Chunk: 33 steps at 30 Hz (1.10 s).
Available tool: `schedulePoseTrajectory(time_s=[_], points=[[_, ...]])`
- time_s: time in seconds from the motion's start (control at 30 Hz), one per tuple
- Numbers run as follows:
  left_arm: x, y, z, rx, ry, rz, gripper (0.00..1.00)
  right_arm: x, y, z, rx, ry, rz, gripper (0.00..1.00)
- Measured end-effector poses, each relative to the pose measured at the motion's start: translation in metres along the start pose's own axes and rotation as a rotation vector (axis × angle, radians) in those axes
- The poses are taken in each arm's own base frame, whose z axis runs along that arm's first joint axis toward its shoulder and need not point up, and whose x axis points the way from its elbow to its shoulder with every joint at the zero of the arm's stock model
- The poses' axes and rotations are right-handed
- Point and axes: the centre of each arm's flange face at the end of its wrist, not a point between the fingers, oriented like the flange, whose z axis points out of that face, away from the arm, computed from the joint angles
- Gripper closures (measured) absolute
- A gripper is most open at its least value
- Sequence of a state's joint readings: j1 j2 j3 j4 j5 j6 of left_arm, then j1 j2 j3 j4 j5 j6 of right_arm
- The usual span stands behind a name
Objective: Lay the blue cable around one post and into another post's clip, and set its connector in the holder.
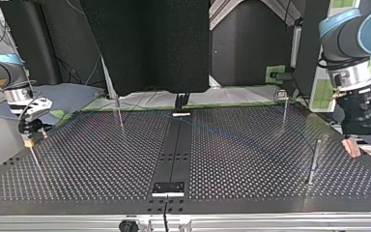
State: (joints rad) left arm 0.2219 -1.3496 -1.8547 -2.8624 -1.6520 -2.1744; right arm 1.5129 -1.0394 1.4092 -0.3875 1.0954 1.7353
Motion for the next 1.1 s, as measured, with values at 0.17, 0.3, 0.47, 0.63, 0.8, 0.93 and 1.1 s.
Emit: schedulePoseTrajectory(time_s=[0.17, 0.3, 0.47, 0.63, 0.8, 0.93, 1.1], points=[[-0.011, -0.020, 0.002, 0.054, 0.033, 0.048, 0.00, 0.000, 0.000, 0.000, -0.001, 0.000, 0.000, 0.01], [-0.018, -0.034, 0.003, 0.092, 0.054, 0.079, 0.00, 0.000, 0.001, 0.000, -0.001, 0.000, 0.000, 0.01], [-0.030, -0.051, 0.003, 0.114, 0.063, 0.124, 0.00, 0.000, 0.000, 0.000, 0.000, 0.000, 0.000, 0.01], [-0.038, -0.059, 0.001, 0.086, 0.064, 0.171, 0.00, 0.000, -0.001, 0.000, 0.002, -0.001, 0.000, 0.01], [-0.035, -0.059, -0.006, 0.043, 0.087, 0.218, 0.00, -0.001, -0.002, 0.000, 0.004, -0.002, 0.001, 0.01], [-0.030, -0.059, -0.012, 0.008, 0.113, 0.260, 0.00, -0.001, -0.002, 0.000, 0.004, -0.002, 0.001, 0.01], [-0.022, -0.057, -0.019, -0.029, 0.159, 0.316, 0.00, -0.001, -0.003, 0.000, 0.005, -0.003, 0.001, 0.01]])
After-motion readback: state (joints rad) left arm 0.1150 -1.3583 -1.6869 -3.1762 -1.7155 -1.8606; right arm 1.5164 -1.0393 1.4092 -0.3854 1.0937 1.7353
